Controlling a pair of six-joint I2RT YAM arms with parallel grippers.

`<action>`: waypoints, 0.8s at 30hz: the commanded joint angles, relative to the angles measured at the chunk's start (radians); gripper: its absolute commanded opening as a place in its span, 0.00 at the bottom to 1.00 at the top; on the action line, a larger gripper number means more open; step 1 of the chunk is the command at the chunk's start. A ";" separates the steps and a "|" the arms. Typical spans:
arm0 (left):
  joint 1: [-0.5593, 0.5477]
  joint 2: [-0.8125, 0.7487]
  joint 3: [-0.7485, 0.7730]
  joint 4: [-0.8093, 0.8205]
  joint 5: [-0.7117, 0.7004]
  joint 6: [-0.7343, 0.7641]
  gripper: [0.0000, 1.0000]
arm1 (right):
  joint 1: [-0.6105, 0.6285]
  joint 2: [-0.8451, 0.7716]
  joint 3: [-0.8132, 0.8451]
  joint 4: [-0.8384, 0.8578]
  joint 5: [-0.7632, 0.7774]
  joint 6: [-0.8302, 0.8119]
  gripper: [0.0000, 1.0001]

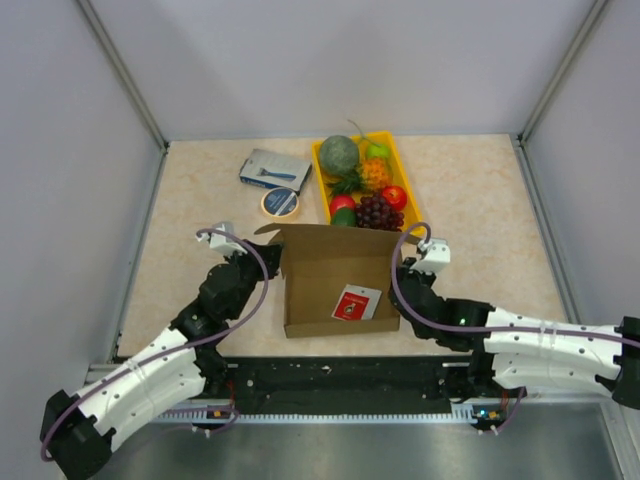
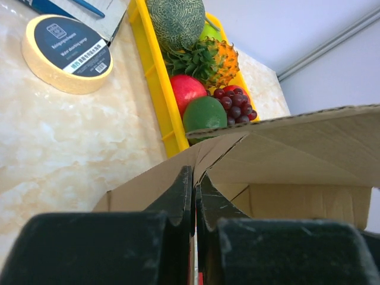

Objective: Fold the paper box

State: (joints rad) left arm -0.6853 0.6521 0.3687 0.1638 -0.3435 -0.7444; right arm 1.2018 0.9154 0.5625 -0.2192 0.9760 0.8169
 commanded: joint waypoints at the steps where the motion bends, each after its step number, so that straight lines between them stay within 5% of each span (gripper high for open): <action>1: -0.072 0.070 -0.004 -0.136 0.014 -0.153 0.00 | 0.031 0.013 -0.044 -0.075 -0.074 0.037 0.00; 12: -0.105 0.096 0.200 -0.271 -0.005 -0.181 0.00 | 0.047 -0.027 -0.073 -0.069 -0.050 0.044 0.00; 24: -0.082 0.213 0.361 -0.308 -0.126 0.016 0.00 | 0.047 0.007 -0.038 0.066 -0.063 -0.112 0.00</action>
State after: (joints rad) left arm -0.7765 0.8333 0.6537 -0.1085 -0.4576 -0.7620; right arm 1.2266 0.8883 0.5175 -0.2001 1.0073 0.7956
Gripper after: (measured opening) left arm 0.017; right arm 0.008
